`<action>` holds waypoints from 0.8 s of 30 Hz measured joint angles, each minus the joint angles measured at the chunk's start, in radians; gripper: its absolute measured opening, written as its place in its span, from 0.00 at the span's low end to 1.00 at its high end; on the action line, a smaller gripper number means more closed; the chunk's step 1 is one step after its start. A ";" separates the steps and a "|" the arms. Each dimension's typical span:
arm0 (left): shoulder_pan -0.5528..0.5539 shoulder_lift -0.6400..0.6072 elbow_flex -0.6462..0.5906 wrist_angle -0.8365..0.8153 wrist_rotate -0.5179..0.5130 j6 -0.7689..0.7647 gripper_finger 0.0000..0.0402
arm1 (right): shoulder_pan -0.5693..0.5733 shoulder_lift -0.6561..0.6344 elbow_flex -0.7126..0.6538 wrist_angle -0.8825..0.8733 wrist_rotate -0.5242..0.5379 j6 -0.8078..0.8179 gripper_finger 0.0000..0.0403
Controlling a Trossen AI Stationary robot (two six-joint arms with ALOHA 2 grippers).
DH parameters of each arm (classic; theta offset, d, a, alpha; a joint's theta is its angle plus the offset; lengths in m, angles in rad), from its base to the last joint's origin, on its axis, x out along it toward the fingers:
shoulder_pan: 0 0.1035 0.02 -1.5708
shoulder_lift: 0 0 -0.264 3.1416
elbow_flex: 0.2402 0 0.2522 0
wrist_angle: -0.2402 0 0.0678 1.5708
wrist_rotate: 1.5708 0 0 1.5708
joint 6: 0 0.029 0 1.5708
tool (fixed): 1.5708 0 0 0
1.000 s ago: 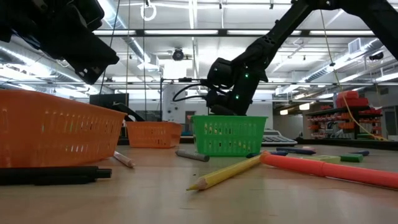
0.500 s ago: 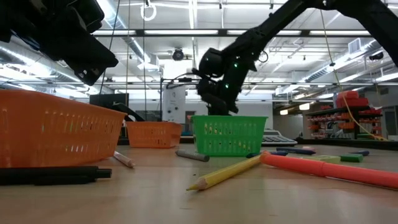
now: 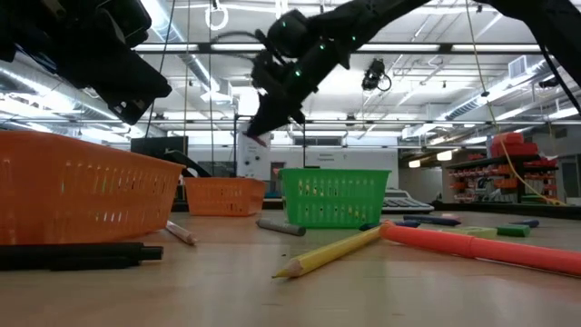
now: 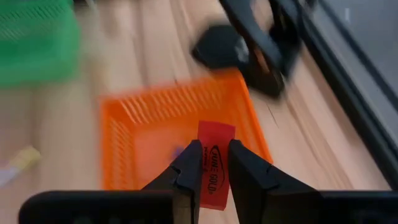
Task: Sort crayons/erasers/pens/pencils in bins
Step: Put the red eraser into the top orange basket, then put the green eraser into the top orange basket
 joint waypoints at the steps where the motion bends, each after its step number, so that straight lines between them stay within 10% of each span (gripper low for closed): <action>1: 0.000 0.000 0.000 0.000 0.000 0.000 0.13 | 0.009 -0.001 0.000 0.020 0.000 0.007 0.18; 24: -0.006 0.000 0.000 0.166 0.000 -0.052 0.13 | 0.070 -0.001 -0.067 0.224 0.039 0.122 0.42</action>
